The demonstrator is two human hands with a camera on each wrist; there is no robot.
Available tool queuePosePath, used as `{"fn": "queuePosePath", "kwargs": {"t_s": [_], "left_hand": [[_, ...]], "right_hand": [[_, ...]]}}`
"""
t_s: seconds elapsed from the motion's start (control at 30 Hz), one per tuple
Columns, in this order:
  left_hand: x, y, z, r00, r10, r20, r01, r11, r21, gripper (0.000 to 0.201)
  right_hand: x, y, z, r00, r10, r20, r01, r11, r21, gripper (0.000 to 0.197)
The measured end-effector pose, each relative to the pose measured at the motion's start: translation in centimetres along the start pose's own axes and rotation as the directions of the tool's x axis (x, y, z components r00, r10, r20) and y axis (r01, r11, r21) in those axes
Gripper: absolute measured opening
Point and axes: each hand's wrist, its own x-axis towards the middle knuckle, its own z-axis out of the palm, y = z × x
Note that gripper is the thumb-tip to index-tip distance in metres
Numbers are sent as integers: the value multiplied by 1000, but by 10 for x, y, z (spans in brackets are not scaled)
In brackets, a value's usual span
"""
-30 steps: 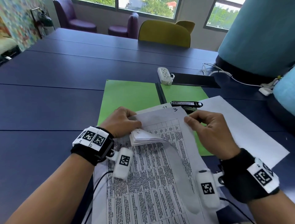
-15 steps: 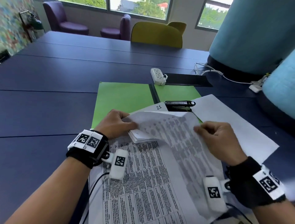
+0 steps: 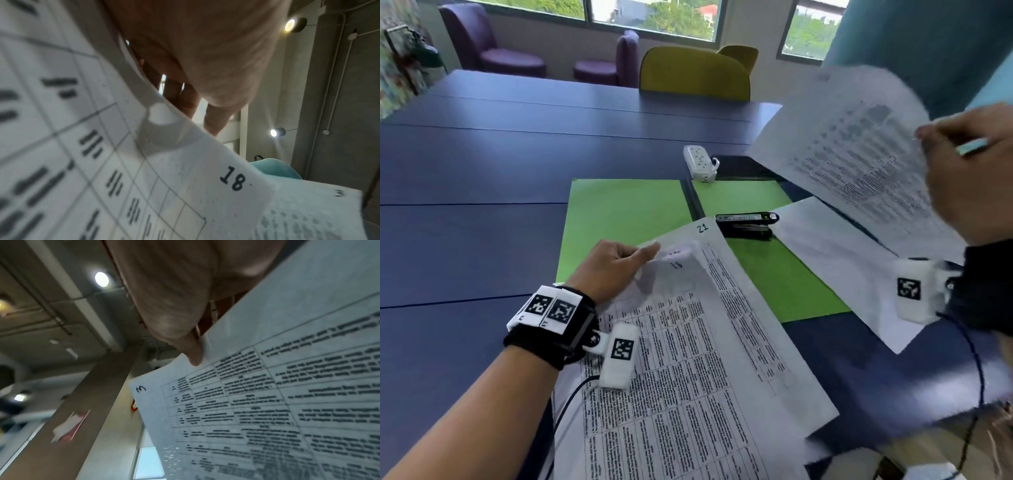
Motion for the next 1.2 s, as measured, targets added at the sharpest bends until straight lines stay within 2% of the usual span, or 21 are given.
{"fn": "queuePosePath", "kwargs": {"t_s": [0.07, 0.1, 0.13, 0.23, 0.33, 0.4, 0.47, 0.6, 0.63, 0.67, 0.73, 0.8, 0.87, 0.93, 1.0, 1.07, 1.2], "left_hand": [[-2, 2, 0, 1000, 10, 1, -10, 1000, 14, 50], [-5, 4, 0, 1000, 17, 7, -17, 1000, 23, 45], [-4, 4, 0, 1000, 25, 16, -25, 999, 33, 41], [-2, 2, -2, 999, 36, 36, -38, 998, 47, 40], [0, -1, -3, 998, 38, 42, -40, 998, 46, 42], [1, -2, -3, 998, 46, 37, -48, 997, 54, 42], [2, -3, -3, 999, 44, 19, -45, 997, 64, 42], [2, -4, -2, 998, 55, 16, -56, 996, 71, 41], [2, -4, -2, 998, 55, 15, -56, 996, 66, 40], [3, -5, -3, 998, 55, 15, -56, 996, 64, 39], [3, -5, -3, 998, 54, 22, -55, 996, 65, 38], [3, -6, -3, 998, 55, 31, -57, 997, 60, 36], [4, -6, -3, 998, 61, 35, -63, 997, 54, 36], [3, -6, -3, 997, 73, 35, -75, 996, 58, 36], [4, -5, -3, 996, 81, 31, -84, 994, 75, 36], [2, -5, -3, 997, 73, 27, -75, 994, 78, 39], [0, -4, -4, 996, 81, 44, -83, 995, 54, 60]], "right_hand": [[-21, -14, 15, 986, -117, 117, 137, 973, -187, 20], [-34, -14, 25, 966, -175, 189, 216, 950, -226, 18], [-46, -19, 31, 950, -170, 262, 237, 938, -253, 16], [-72, -11, 60, 871, -73, 486, 252, 916, -313, 9], [-85, 4, 88, 749, 121, 652, 230, 874, -427, 7], [-83, 14, 100, 676, 209, 707, 218, 860, -462, 12], [-77, 21, 111, 630, 274, 727, 196, 849, -490, 19], [-71, 32, 127, 554, 311, 772, 196, 853, -483, 62], [-70, 35, 130, 530, 322, 784, 195, 854, -482, 67], [-69, 36, 132, 509, 338, 792, 188, 854, -486, 67], [-69, 40, 136, 487, 365, 793, 145, 862, -486, 53], [-69, 45, 137, 467, 379, 799, 72, 884, -461, 39], [-70, 47, 135, 442, 402, 802, 13, 891, -454, 40], [-69, 40, 131, 456, 404, 793, -73, 905, -419, 39], [-70, 21, 124, 481, 343, 807, -224, 938, -266, 30], [-76, -7, 117, 482, 237, 843, -409, 912, -23, 21], [-82, -63, 108, 469, 11, 883, -534, 800, 274, 18]]}}
